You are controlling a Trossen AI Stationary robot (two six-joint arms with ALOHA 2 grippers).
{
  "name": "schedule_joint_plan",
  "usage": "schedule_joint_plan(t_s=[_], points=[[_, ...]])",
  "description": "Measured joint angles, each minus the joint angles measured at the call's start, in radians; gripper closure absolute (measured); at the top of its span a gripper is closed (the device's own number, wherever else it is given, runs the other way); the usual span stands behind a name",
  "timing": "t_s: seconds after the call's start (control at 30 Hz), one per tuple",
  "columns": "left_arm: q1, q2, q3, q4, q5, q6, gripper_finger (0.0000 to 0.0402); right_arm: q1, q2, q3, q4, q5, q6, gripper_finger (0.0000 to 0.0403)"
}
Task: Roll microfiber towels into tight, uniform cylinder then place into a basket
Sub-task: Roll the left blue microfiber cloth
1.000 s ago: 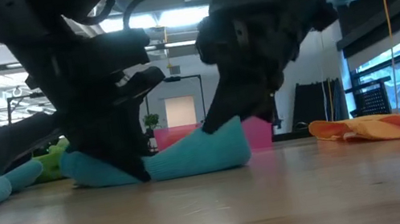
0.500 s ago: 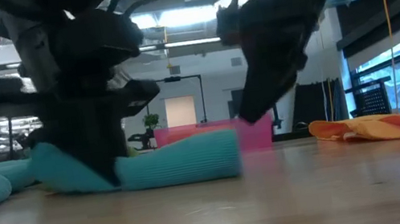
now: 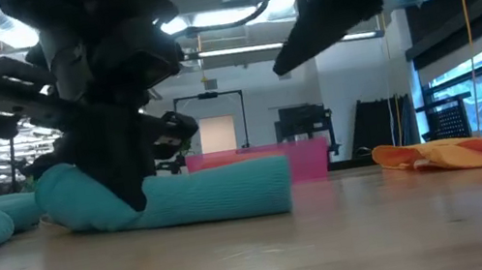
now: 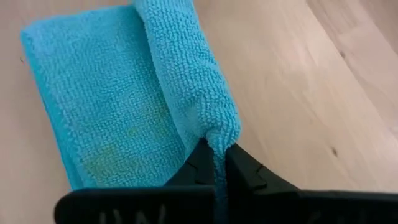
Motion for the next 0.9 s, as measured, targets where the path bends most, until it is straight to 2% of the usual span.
schedule_joint_plan(t_s=[0.17, 0.27, 0.43, 0.67, 0.9], points=[[0.026, -0.024, -0.062, 0.09, 0.063, -0.02, 0.0401, 0.034, 0.072, 0.0, 0.118, 0.0, -0.07, 0.0222], [0.047, -0.033, -0.123, 0.2, 0.108, -0.044, 0.0401, 0.048, 0.121, 0.0, 0.175, -0.005, -0.116, 0.0214], [0.084, -0.057, -0.226, 0.356, 0.156, -0.119, 0.0401, 0.05, 0.181, 0.0, 0.226, -0.009, -0.118, 0.0175], [0.121, -0.064, -0.289, 0.438, 0.231, -0.184, 0.0401, 0.051, 0.232, 0.0, 0.331, -0.008, -0.143, 0.0112], [0.165, -0.064, -0.355, 0.668, 0.33, -0.248, 0.0401, 0.05, 0.286, 0.008, 0.401, 0.011, -0.193, 0.0103]])
